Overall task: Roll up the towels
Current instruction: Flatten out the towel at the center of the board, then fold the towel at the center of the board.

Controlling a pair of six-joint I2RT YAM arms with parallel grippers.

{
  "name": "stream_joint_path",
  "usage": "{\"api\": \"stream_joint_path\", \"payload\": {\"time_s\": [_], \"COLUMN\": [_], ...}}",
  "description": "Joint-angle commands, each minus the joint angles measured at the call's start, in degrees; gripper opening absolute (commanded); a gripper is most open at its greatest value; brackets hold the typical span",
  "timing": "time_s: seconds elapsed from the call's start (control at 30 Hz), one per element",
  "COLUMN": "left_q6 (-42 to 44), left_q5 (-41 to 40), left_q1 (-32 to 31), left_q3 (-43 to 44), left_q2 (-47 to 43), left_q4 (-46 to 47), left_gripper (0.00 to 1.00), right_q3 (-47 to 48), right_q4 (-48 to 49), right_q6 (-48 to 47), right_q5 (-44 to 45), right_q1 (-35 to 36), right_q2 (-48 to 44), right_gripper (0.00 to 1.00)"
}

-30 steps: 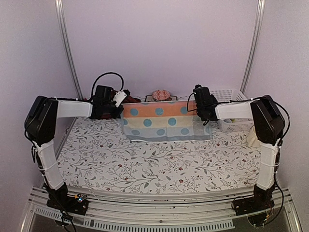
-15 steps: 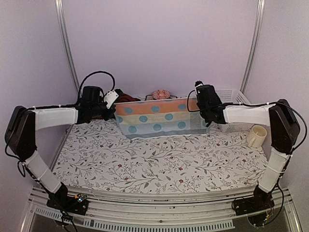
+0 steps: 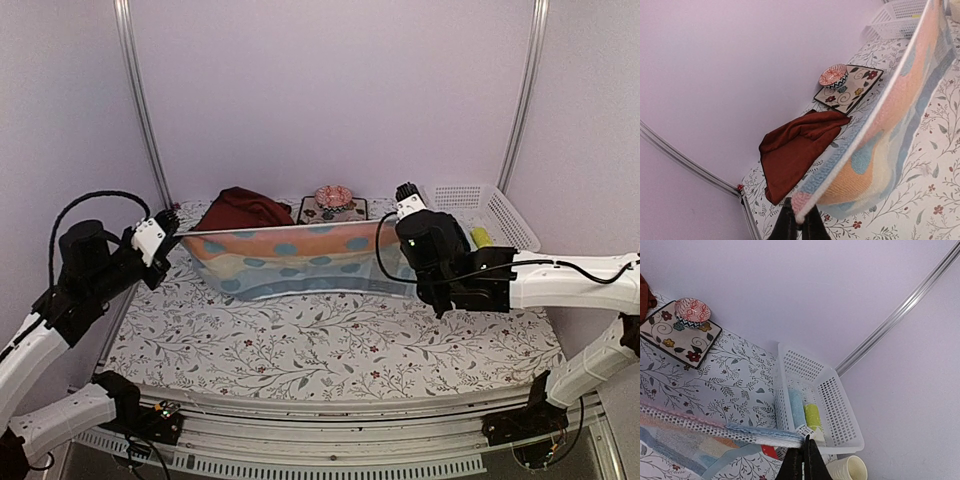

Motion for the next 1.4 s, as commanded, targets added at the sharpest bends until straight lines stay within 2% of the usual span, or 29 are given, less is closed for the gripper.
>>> {"api": "stream_joint_path", "payload": {"time_s": [0.0,0.1,0.23,0.33,0.5,0.67,0.8,1.0,1.17,1.37], "left_q6": [-0.34,-1.37,-2.03,-2.64,-2.30,-2.55,-1.89,-0.16,3.16,6.93], "left_q5": [1.30,-0.80,-5.21,-6.58,-6.09,-8.04,-11.12,-10.62,-8.57,-1.64], "left_q1": [0.99,1.01,1.40,2.27,3.40,3.84,3.87,3.92,3.97,3.99], "left_q3": [-0.96,-1.68,-2.45,-0.69,6.61,17.32,23.08,25.57,20.41,15.06], "left_q2": [-4.86,-4.27,1.30,10.39,30.61,48.23,56.98,60.86,57.35,53.07], "left_q4": [-9.86,-9.58,-4.90,-1.58,2.80,4.55,7.02,10.43,13.51,12.99], "left_gripper": [0.00,0.00,0.00,0.00,0.00,0.00,0.00,0.00,0.00,0.00], "right_q3": [1.65,1.74,4.30,6.68,8.14,11.52,13.72,14.96,13.58,7.80], "right_q4": [-13.76,-12.39,-12.31,-12.42,-2.55,2.39,4.80,8.68,4.29,2.65], "right_q6": [11.03,12.80,12.64,12.80,3.87,-0.02,-2.03,-6.77,-4.69,-3.95], "right_q5": [13.39,12.10,6.80,-0.42,-7.07,-10.29,-11.24,-13.23,-17.61,-23.18], "right_q1": [5.61,5.91,-0.12,-7.83,-16.87,-21.10,-22.70,-24.44,-24.46,-23.77], "right_q2": [-1.21,-0.22,3.98,8.82,19.50,27.53,31.45,33.50,31.12,27.98], "right_gripper": [0.01,0.01,0.01,0.01,0.01,0.01,0.01,0.02,0.02,0.01]}}
